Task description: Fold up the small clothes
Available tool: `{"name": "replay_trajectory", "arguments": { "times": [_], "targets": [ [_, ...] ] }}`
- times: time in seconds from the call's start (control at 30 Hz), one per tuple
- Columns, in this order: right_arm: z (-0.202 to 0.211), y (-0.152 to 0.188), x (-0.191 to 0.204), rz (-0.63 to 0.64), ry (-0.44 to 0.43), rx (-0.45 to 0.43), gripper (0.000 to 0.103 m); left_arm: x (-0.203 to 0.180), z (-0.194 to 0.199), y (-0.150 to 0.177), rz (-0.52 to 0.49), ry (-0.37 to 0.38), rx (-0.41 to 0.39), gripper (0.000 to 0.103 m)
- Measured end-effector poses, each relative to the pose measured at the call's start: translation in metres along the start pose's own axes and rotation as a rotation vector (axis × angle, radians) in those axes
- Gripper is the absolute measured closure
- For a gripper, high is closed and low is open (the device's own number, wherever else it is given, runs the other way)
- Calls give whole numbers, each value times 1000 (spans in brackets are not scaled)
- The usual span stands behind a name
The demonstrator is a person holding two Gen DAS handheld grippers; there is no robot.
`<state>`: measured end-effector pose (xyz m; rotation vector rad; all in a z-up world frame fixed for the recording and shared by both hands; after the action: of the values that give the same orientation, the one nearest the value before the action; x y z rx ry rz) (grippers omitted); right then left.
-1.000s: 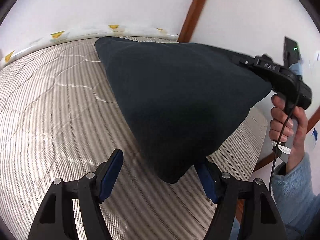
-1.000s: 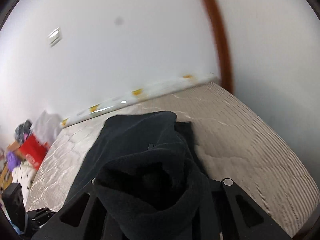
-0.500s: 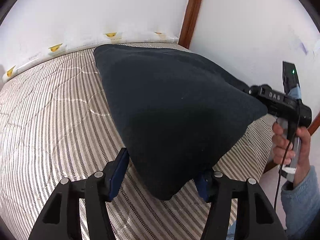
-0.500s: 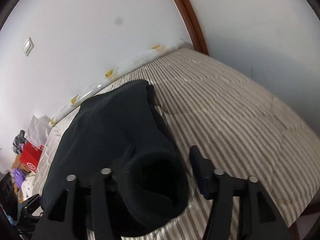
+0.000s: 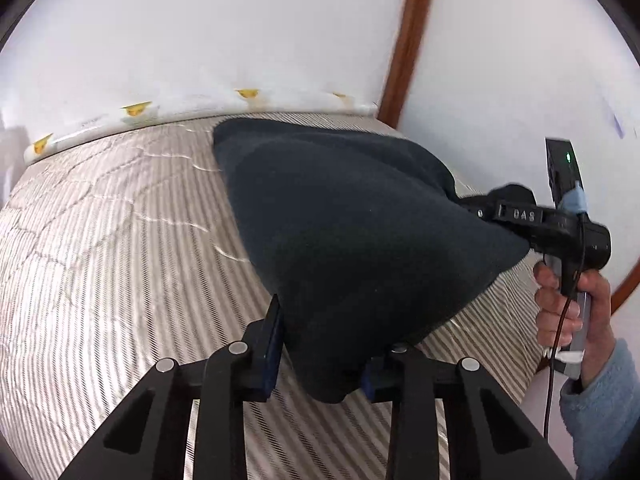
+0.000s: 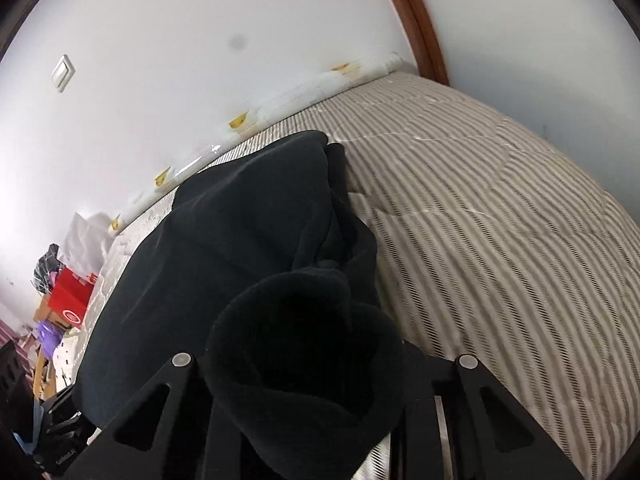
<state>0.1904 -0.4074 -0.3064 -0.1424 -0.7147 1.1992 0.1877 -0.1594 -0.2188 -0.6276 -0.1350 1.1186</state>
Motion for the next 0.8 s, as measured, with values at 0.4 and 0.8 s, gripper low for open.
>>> {"name": "replay_trajectory", "arguments": {
  "times": [0.4, 0.8],
  "targets": [
    [-67, -21, 105, 124, -50, 80, 81, 127, 17, -20, 185, -76, -32, 77],
    [-89, -18, 169, 267, -116, 121, 79, 162, 10, 2, 226, -154, 24, 76]
  ]
}}
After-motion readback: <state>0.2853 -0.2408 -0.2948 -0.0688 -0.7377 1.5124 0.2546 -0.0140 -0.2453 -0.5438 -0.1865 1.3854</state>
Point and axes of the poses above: each gripper's, at about its wrist camera, not at the fingertips, and z roughly against the way its jaws point, x to its left, y to its underside, the point moved 10 cm from there along -z, roughly the way its jaws point, and after that the axes turned 13 degrees about x, right-handed, at the moved point
